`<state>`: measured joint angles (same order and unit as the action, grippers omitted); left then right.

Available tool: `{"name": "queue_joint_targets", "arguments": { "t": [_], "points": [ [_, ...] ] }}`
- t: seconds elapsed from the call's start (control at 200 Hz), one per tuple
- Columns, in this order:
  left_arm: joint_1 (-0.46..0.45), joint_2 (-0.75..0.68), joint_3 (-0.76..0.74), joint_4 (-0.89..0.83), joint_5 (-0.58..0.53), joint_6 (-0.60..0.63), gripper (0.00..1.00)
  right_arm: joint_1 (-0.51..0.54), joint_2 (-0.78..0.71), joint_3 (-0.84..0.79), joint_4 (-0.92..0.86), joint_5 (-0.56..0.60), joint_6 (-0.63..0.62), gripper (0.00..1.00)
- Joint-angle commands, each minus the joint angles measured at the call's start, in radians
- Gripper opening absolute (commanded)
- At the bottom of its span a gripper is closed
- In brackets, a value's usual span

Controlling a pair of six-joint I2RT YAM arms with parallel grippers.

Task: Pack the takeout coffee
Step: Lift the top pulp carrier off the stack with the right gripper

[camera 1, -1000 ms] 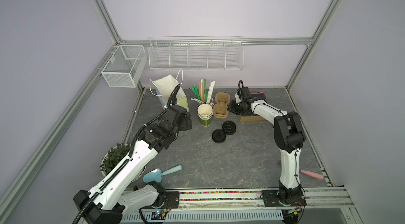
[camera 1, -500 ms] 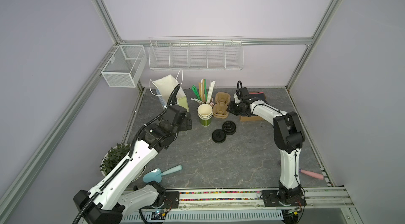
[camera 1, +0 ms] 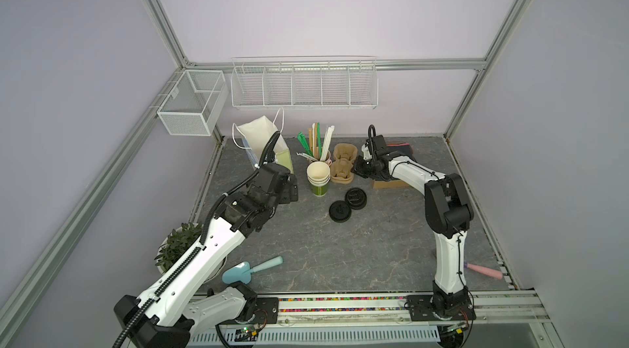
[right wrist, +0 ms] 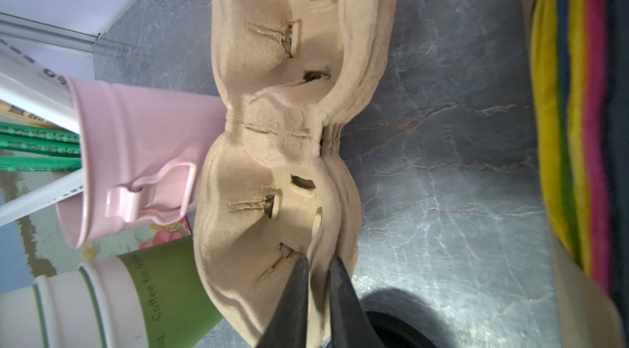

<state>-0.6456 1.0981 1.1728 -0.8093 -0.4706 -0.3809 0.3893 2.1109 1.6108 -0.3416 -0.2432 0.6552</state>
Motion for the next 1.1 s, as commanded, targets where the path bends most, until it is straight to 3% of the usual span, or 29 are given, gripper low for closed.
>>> {"name": "queue_joint_targets", "arguments": {
  "t": [0.0,0.385,0.69,1.094],
  "points": [
    [0.008,-0.002,-0.004,-0.007,0.003,0.010,1.00,0.008,0.007,0.024,0.030,-0.035,0.010,0.16],
    [0.008,0.001,-0.004,-0.007,0.007,0.010,0.99,0.018,0.019,0.018,0.105,-0.074,0.030,0.18],
    [0.008,0.003,-0.005,-0.005,0.012,0.012,0.99,0.017,-0.003,0.001,0.101,-0.055,0.017,0.07],
    [0.008,0.009,-0.005,-0.004,0.014,0.011,1.00,0.005,-0.070,-0.017,0.123,-0.075,-0.020,0.07]
  ]
}}
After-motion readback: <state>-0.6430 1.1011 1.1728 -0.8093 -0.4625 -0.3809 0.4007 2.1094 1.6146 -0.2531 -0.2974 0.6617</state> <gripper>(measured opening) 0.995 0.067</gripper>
